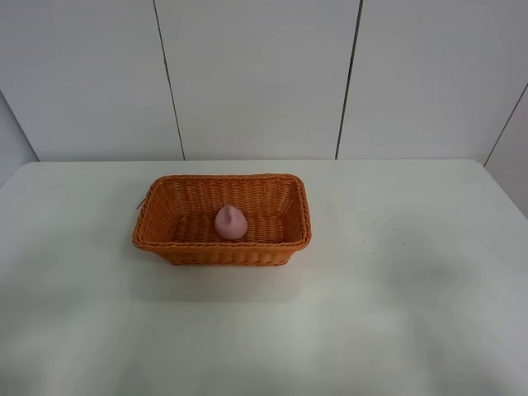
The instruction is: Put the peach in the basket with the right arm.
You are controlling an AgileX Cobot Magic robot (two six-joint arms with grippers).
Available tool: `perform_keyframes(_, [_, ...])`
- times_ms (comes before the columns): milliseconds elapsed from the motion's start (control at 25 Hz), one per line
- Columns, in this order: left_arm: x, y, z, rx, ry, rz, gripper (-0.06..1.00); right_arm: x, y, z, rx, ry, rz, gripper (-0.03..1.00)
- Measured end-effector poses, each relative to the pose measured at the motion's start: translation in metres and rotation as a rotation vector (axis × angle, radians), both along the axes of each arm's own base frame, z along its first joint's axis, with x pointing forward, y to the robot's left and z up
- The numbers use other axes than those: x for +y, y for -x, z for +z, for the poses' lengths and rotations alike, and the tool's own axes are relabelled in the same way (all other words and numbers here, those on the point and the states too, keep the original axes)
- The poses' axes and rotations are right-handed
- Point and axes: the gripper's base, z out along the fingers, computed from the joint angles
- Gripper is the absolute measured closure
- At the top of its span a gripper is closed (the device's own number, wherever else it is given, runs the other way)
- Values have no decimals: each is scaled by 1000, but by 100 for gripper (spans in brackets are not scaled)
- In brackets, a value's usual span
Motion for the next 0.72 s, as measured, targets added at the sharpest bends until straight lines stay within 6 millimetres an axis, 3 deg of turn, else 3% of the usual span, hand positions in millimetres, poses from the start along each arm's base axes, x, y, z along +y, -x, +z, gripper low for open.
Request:
perform_keyframes(320, [0, 0, 0, 0, 0, 0, -5, 0, 28, 2, -186, -3, -1, 27])
perform_keyframes(720, [0, 0, 0, 0, 0, 0, -5, 0, 29, 2, -193, -4, -2, 27])
